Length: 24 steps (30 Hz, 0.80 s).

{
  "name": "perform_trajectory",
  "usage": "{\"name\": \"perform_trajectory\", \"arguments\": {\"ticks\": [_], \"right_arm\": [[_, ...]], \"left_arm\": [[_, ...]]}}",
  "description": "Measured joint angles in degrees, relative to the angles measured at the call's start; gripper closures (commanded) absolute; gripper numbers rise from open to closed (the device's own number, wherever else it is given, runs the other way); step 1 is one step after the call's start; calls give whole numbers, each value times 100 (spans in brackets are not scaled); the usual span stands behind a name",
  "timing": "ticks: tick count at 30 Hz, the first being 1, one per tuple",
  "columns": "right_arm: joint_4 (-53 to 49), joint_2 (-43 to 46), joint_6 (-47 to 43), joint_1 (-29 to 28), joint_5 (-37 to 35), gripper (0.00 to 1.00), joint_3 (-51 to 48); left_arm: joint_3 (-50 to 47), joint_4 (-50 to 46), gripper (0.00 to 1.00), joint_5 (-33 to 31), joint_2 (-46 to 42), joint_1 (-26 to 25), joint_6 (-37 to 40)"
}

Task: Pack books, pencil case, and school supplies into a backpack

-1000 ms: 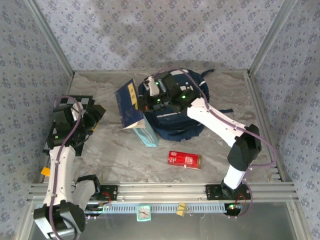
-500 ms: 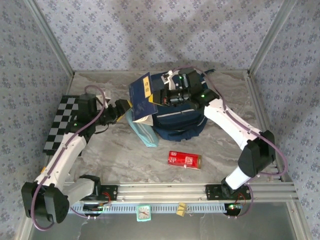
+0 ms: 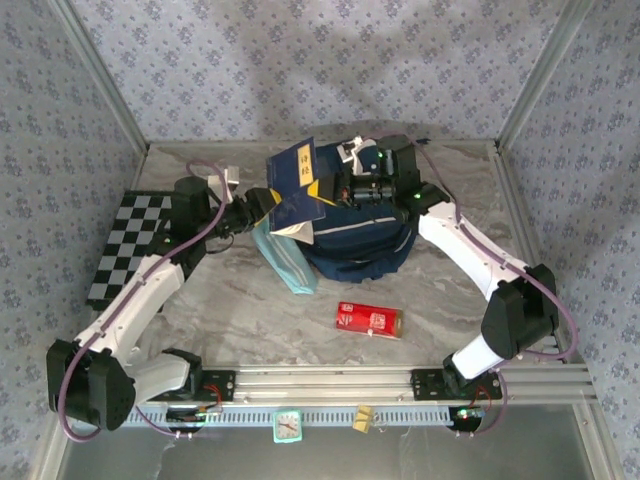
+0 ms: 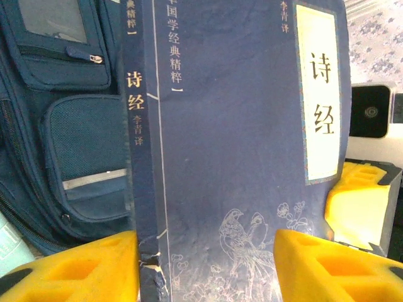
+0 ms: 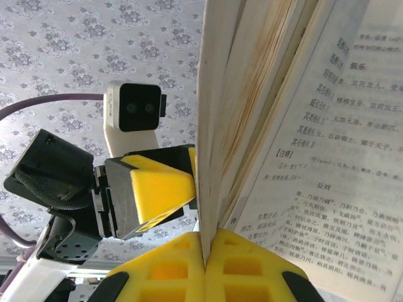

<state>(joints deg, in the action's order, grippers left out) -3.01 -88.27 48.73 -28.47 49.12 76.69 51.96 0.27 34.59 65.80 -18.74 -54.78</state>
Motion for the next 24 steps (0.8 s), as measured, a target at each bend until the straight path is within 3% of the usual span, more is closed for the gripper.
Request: {"name": "perform_trajectory", "arguments": {"ticks": [7, 11, 18, 21, 24], "right_arm": [[389, 129, 219, 48, 87, 100, -107], [544, 138, 282, 81, 94, 100, -166], [710, 138, 319, 284, 129, 100, -564], [686, 138, 317, 330, 127, 92, -625], [632, 138, 278, 339, 116, 83, -638]], "left_arm": [[85, 166, 41, -55, 111, -133, -149], [116, 356, 46, -48, 232, -208, -256], [127, 466, 66, -57, 293, -227, -387], [140, 479, 80, -94, 295, -227, -417], [146, 560, 84, -94, 295, -227, -470]]}}
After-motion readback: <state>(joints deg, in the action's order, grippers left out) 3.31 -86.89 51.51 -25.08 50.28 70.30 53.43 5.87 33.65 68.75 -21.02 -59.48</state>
